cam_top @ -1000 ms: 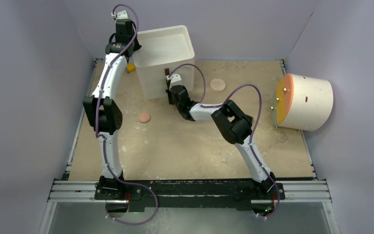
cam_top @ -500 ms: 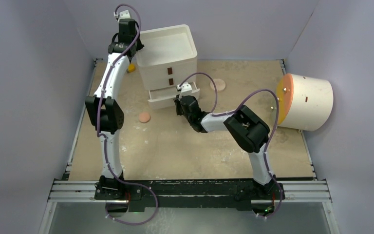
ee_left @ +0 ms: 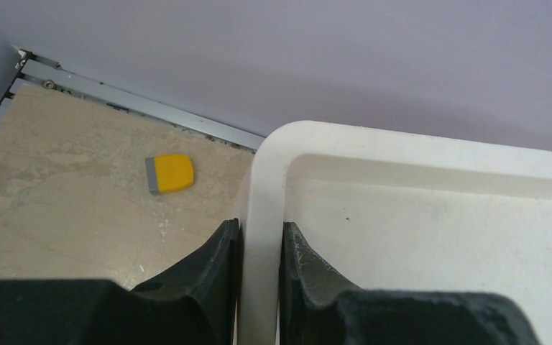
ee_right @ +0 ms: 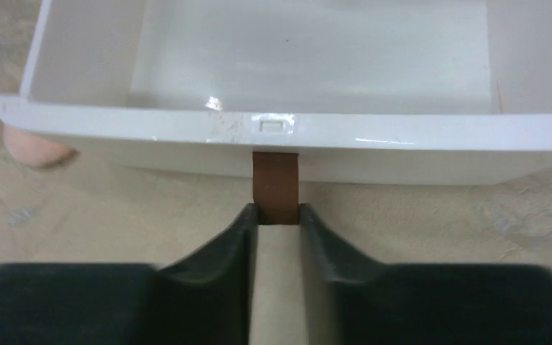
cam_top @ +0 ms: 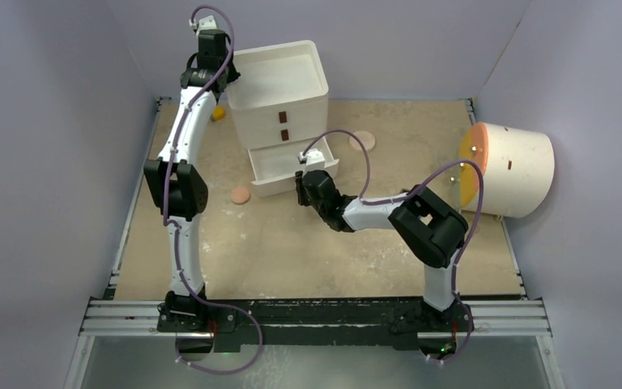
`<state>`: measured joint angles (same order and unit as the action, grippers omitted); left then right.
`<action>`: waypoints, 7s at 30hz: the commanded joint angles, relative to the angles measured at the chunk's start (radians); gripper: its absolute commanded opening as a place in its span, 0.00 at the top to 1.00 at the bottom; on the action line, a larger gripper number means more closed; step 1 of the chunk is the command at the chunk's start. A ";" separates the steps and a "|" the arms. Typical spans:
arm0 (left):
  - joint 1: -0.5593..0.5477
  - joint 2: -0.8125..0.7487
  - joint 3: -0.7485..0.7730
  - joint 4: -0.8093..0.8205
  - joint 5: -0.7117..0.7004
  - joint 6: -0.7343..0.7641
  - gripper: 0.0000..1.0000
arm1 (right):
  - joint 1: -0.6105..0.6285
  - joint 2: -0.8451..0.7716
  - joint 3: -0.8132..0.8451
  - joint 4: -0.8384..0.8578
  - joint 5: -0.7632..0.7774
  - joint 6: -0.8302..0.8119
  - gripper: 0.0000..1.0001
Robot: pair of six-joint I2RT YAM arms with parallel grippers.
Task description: Organize the makeup
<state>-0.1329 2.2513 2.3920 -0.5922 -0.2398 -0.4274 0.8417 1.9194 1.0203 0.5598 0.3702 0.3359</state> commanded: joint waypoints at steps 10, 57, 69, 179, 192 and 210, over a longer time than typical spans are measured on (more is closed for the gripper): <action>0.005 0.045 -0.007 0.002 0.081 -0.104 1.00 | 0.156 -0.154 0.119 0.000 -0.252 -0.209 0.24; 0.013 0.050 0.015 -0.050 0.266 -0.036 1.00 | 0.080 0.407 0.832 -0.507 -0.649 -0.794 0.15; 0.013 0.079 0.030 -0.076 0.279 -0.019 1.00 | 0.116 0.479 0.886 -0.556 -0.624 -0.890 0.15; 0.035 0.055 -0.020 -0.120 0.250 0.062 1.00 | -0.239 -0.093 0.453 -0.343 0.005 -0.412 0.01; 0.035 0.039 -0.043 -0.122 0.246 0.078 1.00 | -0.592 0.132 0.607 -0.606 -0.217 -0.038 0.18; 0.036 0.064 -0.021 -0.116 0.250 0.087 1.00 | -0.624 0.322 0.699 -0.609 -0.237 -0.038 0.53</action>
<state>-0.1001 2.2642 2.3955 -0.5636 -0.0776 -0.3214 0.2222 2.2070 1.6627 -0.0460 0.1349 0.2951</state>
